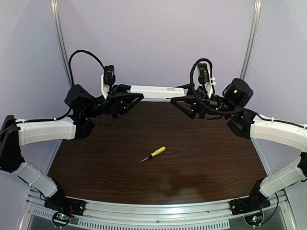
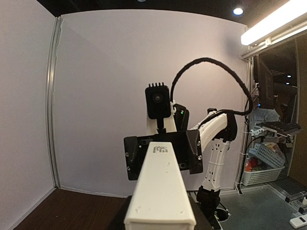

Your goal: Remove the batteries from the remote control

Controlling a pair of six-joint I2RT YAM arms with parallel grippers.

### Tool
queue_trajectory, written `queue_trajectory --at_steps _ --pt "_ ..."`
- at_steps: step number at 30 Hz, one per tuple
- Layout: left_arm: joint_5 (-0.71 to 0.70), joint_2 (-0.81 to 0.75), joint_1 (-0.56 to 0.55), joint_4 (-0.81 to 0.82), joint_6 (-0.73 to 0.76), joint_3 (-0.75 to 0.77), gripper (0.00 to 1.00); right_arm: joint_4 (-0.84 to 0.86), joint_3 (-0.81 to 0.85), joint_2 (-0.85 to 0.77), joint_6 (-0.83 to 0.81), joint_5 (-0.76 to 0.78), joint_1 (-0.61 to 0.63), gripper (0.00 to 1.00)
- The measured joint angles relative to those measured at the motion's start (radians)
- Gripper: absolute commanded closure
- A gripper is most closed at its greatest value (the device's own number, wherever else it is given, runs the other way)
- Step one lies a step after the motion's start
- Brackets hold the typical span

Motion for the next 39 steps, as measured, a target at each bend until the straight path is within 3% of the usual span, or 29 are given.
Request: queue_trajectory --at_steps 20,25,31,39 --pt "-0.001 0.021 0.000 0.038 -0.019 0.000 1.00 -0.021 0.009 0.021 -0.030 0.000 0.018 0.53" --pt "-0.001 0.022 0.000 0.045 -0.021 0.000 1.00 -0.023 0.009 0.021 -0.030 0.001 0.018 0.53" --pt "-0.001 0.024 0.000 0.046 -0.025 0.000 1.00 -0.019 0.009 0.021 -0.031 0.011 0.018 0.39" --pt "-0.001 0.028 0.000 0.053 -0.032 0.000 1.00 -0.017 0.009 0.021 -0.039 0.022 0.019 0.46"
